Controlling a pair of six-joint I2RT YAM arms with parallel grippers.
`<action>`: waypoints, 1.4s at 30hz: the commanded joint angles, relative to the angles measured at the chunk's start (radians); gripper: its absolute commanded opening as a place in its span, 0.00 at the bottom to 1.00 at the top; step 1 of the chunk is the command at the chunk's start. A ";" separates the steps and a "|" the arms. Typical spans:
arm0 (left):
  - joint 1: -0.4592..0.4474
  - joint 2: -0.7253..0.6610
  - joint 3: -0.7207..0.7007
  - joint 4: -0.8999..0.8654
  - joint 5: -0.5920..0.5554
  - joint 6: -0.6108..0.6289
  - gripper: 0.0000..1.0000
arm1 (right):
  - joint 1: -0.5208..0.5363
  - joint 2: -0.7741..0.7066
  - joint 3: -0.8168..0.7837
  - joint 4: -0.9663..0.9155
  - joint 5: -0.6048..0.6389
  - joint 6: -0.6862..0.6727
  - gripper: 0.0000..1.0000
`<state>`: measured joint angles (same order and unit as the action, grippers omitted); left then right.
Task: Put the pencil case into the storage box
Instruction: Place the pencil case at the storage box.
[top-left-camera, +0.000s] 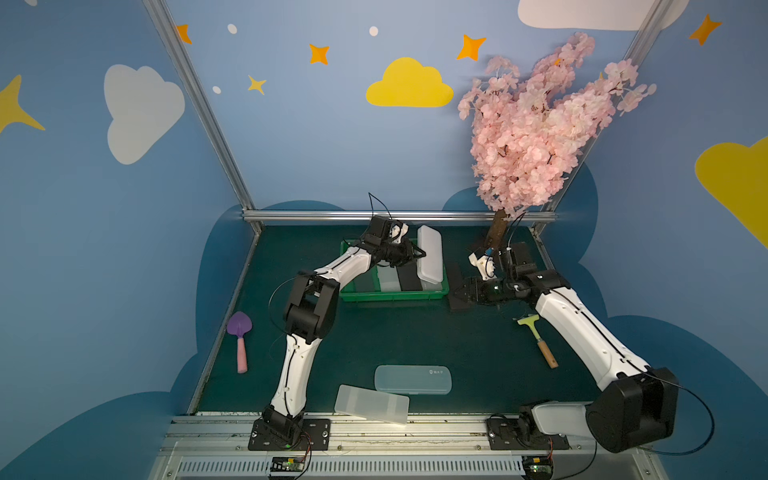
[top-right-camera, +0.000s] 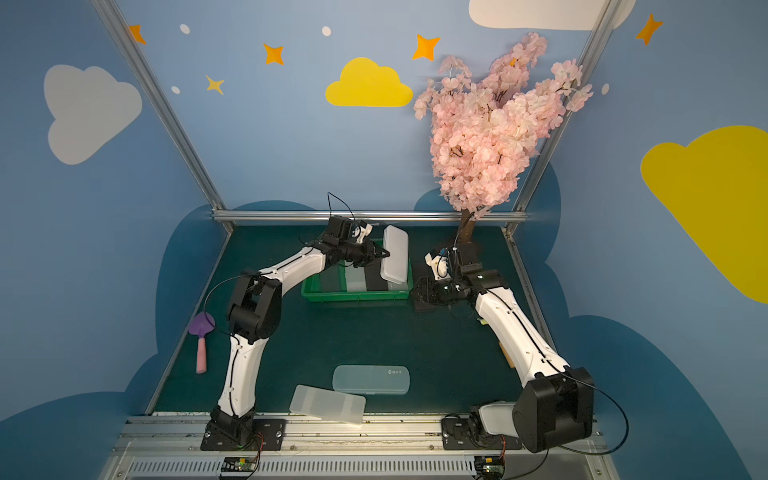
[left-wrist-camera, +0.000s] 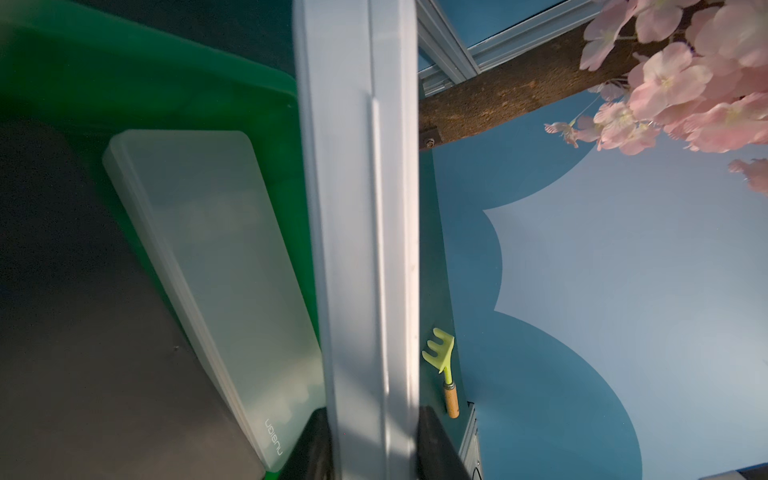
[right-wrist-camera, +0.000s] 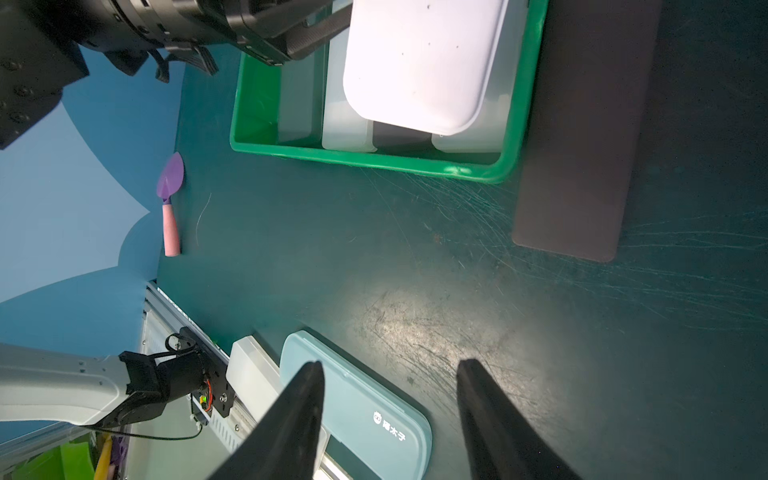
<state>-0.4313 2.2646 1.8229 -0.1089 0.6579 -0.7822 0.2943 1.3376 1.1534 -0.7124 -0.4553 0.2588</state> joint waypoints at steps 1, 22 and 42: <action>0.003 0.030 -0.004 -0.003 -0.017 0.004 0.02 | -0.008 -0.029 -0.008 0.003 -0.013 0.010 0.56; 0.004 0.102 -0.017 0.000 -0.050 -0.032 0.19 | -0.019 -0.019 -0.017 0.002 -0.016 0.016 0.65; 0.006 -0.006 0.033 -0.173 -0.092 0.133 0.75 | -0.018 -0.043 -0.021 -0.022 -0.018 0.012 0.73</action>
<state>-0.4274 2.3276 1.8095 -0.2287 0.5735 -0.7044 0.2775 1.3254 1.1439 -0.7158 -0.4580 0.2836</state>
